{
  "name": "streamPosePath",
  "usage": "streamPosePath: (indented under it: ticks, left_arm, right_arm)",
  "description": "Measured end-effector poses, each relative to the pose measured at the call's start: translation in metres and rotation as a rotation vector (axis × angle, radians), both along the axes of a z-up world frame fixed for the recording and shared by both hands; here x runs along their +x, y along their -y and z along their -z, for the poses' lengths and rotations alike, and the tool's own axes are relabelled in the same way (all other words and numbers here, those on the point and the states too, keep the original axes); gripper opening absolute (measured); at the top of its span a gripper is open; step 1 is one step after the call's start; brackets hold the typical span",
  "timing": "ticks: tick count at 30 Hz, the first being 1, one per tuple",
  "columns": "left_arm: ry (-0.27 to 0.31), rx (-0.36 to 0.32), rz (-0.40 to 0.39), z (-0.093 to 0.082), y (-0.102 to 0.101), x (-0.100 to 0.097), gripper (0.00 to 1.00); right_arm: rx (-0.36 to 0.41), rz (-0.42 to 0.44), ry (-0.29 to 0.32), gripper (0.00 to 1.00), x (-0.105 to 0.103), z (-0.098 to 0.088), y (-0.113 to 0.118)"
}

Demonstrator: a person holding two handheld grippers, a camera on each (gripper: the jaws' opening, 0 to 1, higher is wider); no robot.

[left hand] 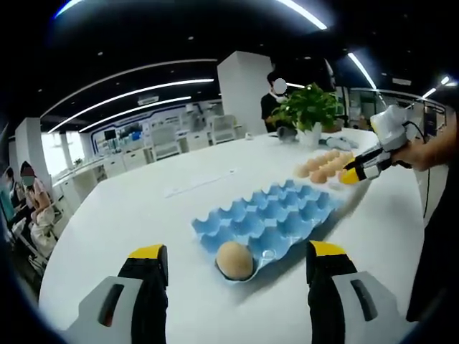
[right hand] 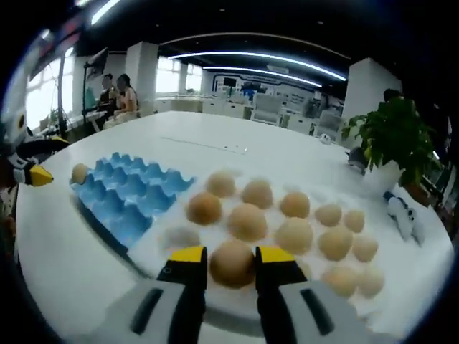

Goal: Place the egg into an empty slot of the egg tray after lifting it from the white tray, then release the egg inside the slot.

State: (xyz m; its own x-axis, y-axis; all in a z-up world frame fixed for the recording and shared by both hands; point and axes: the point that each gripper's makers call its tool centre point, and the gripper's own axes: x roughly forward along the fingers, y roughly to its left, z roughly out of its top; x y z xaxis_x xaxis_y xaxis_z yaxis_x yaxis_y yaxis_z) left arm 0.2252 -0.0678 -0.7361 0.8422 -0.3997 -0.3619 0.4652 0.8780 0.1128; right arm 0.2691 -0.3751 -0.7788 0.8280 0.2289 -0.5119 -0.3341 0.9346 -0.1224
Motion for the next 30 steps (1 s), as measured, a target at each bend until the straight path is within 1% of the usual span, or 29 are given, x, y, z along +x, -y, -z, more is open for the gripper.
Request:
streamPosePath:
  ticks: [1,3,8,9,11,21,30]
  left_arm:
    - [0.000,0.000,-0.001,0.000,0.000,0.000,0.80]
    - [-0.001,0.002,0.000,0.000,0.000,0.000,0.80]
    - [0.000,0.001,0.001,-0.001,0.000,0.002,0.80]
    - [-0.002,0.002,0.002,0.000,0.000,0.002,0.80]
    - [-0.006,0.003,0.002,0.001,0.000,0.002,0.80]
    - [-0.003,0.005,-0.006,-0.001,-0.003,0.004,0.80]
    - [-0.005,0.005,-0.016,0.000,-0.004,0.004,0.80]
  right_arm:
    - [-0.056,-0.047,0.013,0.26,0.001,0.000,0.000]
    - [-0.037,-0.031,0.007,0.26,0.001,0.001,-0.001]
    - [-0.031,-0.035,0.006,0.24,0.002,0.000,0.001]
    - [-0.009,-0.027,-0.005,0.23,0.003,-0.001,0.001]
    - [0.010,-0.019,-0.017,0.23,0.003,-0.001,0.001]
    - [0.011,-0.026,-0.026,0.22,0.001,-0.002,0.001]
    - [0.023,-0.034,-0.003,0.22,0.001,-0.016,0.001]
